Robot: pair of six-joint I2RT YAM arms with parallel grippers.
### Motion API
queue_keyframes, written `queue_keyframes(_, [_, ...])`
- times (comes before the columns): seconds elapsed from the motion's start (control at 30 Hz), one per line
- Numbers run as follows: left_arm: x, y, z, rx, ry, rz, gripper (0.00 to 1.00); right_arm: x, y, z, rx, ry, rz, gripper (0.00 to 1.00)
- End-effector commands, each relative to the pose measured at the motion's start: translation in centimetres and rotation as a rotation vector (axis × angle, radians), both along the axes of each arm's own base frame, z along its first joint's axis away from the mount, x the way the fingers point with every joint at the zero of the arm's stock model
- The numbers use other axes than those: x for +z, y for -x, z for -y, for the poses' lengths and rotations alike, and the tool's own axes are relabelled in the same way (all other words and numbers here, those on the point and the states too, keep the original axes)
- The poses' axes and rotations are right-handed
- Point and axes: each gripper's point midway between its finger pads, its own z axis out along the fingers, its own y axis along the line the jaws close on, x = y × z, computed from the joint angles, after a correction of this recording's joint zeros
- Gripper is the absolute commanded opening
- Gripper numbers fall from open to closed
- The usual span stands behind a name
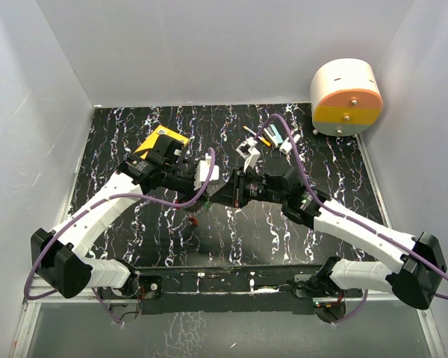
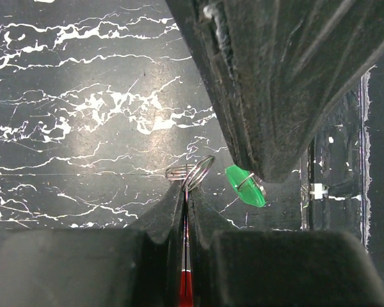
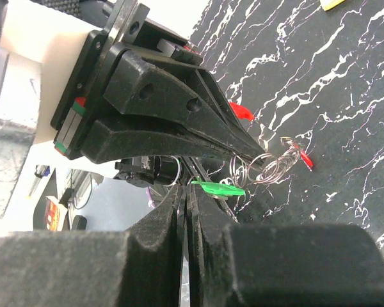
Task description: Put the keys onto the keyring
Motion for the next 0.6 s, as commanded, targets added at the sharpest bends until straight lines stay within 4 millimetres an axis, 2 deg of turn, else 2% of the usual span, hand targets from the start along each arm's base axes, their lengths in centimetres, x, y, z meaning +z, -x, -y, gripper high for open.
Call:
queue_keyframes(0.0, [2.4, 0.0, 0.4, -0.008, 0.048, 0.037, 0.0, 3.4, -1.0, -0.6, -0.028, -0.061, 0.058, 0.08])
queue_keyframes(0.57, [2.1, 0.4, 0.2, -0.016, 0.031, 0.04, 0.0, 2.5, -2.2, -0.5, -0.094, -0.022, 0.026, 0.08])
